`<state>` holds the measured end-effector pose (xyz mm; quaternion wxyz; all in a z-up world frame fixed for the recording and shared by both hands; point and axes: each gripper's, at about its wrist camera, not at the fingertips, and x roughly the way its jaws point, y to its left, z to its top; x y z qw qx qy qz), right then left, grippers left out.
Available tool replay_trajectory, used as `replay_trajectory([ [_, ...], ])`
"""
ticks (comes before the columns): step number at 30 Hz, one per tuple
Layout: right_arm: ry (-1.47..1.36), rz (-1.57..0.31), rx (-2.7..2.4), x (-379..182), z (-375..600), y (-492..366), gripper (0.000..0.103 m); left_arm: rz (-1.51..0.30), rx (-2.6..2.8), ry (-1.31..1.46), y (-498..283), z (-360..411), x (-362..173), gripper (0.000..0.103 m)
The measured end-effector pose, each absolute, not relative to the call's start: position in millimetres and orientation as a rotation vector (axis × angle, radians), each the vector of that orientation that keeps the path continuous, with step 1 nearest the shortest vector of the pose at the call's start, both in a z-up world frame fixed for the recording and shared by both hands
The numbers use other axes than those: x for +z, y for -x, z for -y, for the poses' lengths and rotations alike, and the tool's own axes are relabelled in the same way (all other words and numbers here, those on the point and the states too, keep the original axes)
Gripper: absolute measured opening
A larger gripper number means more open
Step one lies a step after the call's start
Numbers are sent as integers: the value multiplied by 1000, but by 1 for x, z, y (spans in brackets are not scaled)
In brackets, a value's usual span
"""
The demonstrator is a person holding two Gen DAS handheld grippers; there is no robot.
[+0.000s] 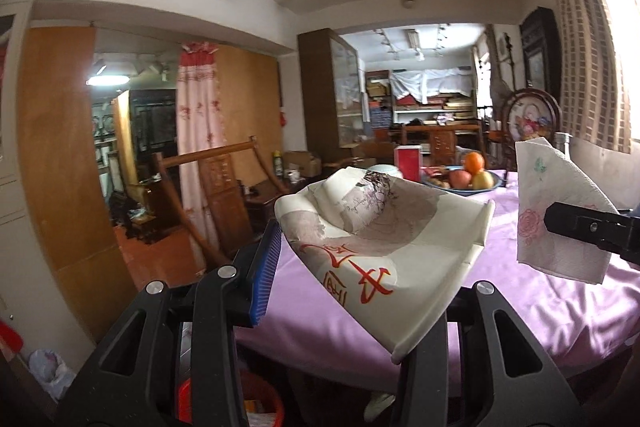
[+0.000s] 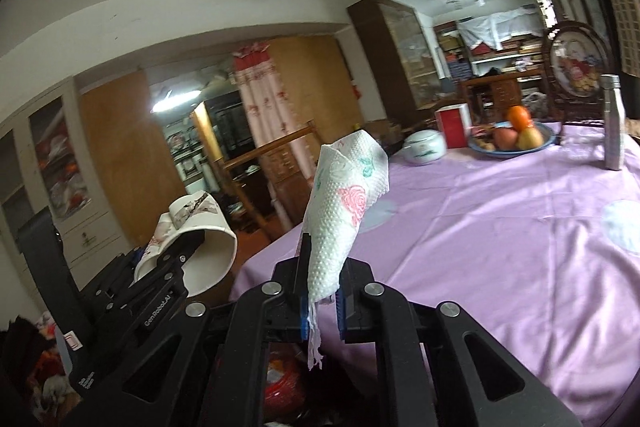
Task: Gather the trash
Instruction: 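Lift and carry the paper cup and napkin with both grippers to the wastebasket, then open the left gripper to drop the paper cup into the wastebasket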
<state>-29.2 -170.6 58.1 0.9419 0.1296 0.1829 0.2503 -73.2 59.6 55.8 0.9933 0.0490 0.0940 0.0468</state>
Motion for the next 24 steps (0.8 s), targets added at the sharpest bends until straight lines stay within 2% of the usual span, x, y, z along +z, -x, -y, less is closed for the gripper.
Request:
replay_trajectory([
  [12, -127, -493, 658, 49, 57, 32, 12, -275, 247, -24, 91, -162, 17, 41],
  [24, -50, -678, 749, -4, -33, -8, 12, -522, 328, 74, 61, -243, -78, 41],
])
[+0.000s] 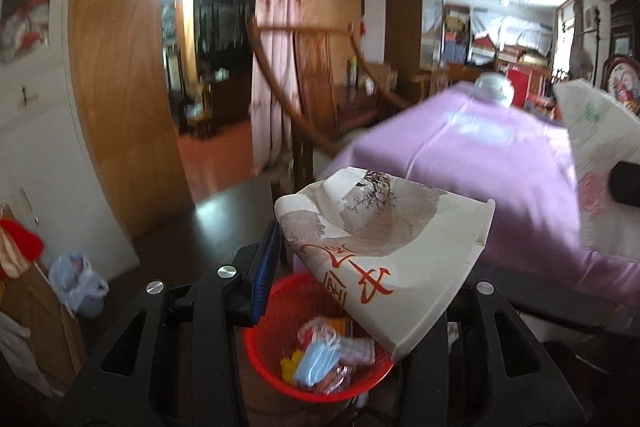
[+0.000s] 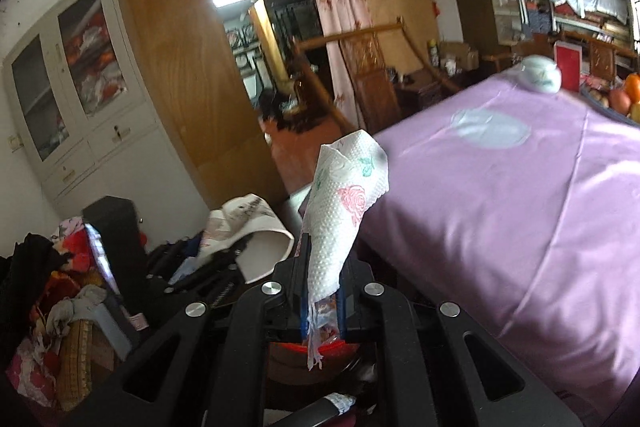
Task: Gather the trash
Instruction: 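Open the left gripper to drop the paper cup into the wastebasket, then open the right gripper to drop the napkin into the wastebasket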
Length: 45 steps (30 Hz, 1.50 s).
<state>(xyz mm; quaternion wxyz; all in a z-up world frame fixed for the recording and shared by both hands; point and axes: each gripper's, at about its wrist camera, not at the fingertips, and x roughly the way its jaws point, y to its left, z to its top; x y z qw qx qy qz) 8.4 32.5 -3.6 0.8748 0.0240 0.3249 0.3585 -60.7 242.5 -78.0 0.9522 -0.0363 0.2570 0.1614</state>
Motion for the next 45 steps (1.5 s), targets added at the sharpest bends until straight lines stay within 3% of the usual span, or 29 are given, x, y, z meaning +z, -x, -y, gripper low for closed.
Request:
replay_trajectory([
  [7, -80, -797, 734, -43, -38, -38, 12, -749, 312, 187, 33, -277, -143, 41],
  [15, -100, -856, 731, -71, -36, -52, 12, -876, 323, 238, 18, -287, -177, 43],
  [17, -111, -870, 733, -76, -35, -56, 12, -913, 318, 244, 16, -288, -183, 63],
  [18, -116, -875, 735, -78, -34, -57, 12, -928, 323, 248, 16, -289, -185, 83],
  [19, -122, -882, 736, -79, -33, -58, 12, -933, 341, 246, 15, -289, -185, 93],
  [32, -128, -937, 770, -94, -42, -60, 12, -884, 475, 217, 17, -312, -169, 93],
  [45, -6, -1051, 874, -128, -122, -72, 12, -837, 571, 281, 36, -360, -166, 94],
])
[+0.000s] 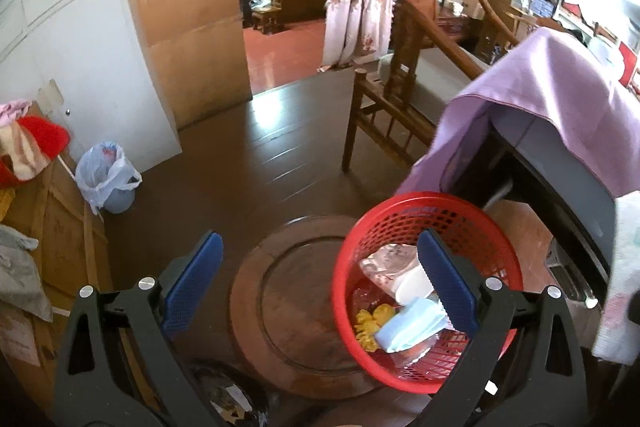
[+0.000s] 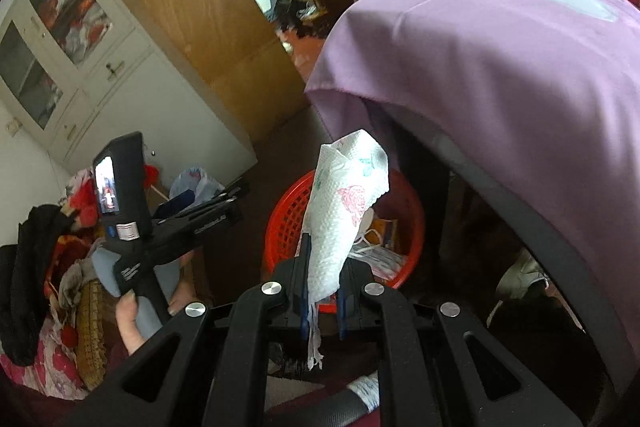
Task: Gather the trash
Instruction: 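Open the right gripper to drop the napkin into the wastebasket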
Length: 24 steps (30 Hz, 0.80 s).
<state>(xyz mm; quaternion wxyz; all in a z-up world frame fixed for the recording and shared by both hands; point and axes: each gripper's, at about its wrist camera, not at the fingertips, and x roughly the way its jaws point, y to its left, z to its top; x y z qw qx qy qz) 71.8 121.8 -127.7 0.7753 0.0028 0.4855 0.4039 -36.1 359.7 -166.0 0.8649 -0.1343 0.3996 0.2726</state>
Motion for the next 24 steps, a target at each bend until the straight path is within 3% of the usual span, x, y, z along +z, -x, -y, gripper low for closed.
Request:
replay_trajectory([
  [11, 78, -1153, 862, -177, -177, -99, 13, -896, 587, 332, 37, -384, -189, 94],
  [12, 90, -1160, 856, -182, -180, -101, 18, -901, 585, 337, 37, -385, -192, 94],
  [13, 97, -1163, 849, -185, -182, -102, 29, -907, 584, 341, 37, -386, -194, 94],
  [15, 100, -1163, 835, -189, -186, -105, 37, -917, 586, 345, 36, -387, -198, 94],
  [24, 96, -1145, 812, -183, -180, -104, 37, -932, 575, 360, 36, -386, -203, 94],
])
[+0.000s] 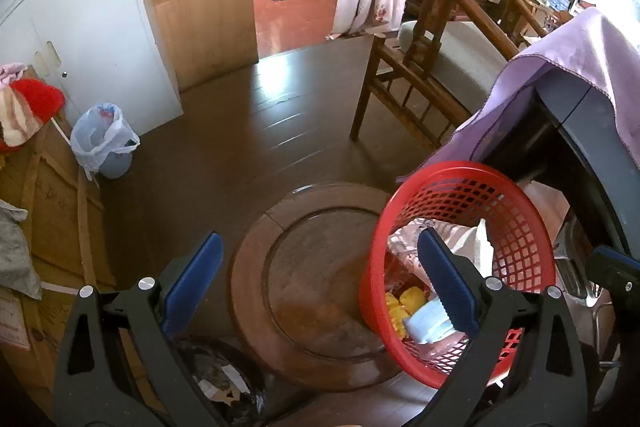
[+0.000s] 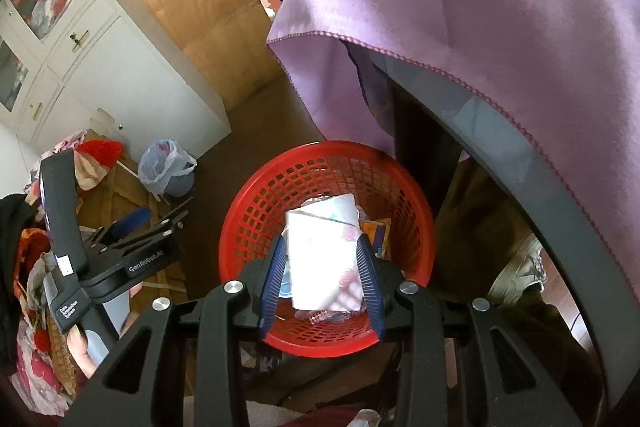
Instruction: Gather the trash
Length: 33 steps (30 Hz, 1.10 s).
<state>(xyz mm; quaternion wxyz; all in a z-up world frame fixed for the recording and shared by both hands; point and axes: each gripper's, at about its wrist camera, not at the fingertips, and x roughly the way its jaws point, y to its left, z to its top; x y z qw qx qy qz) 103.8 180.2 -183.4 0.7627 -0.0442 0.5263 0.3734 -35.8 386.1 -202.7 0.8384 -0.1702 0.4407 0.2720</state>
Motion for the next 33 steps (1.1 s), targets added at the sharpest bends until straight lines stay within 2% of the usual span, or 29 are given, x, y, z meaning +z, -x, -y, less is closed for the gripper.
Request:
replay_trajectory([
  [11, 52, -1080, 816, -159, -151, -88, 42, -880, 551, 261, 36, -354, -159, 94],
  [26, -81, -861, 820, -94, -33, -41, 49, -697, 522, 98, 34, -244, -50, 96],
  [33, -139, -826, 834, -90, 14, -33, 60, -730, 585, 105, 49, -213, -41, 96],
])
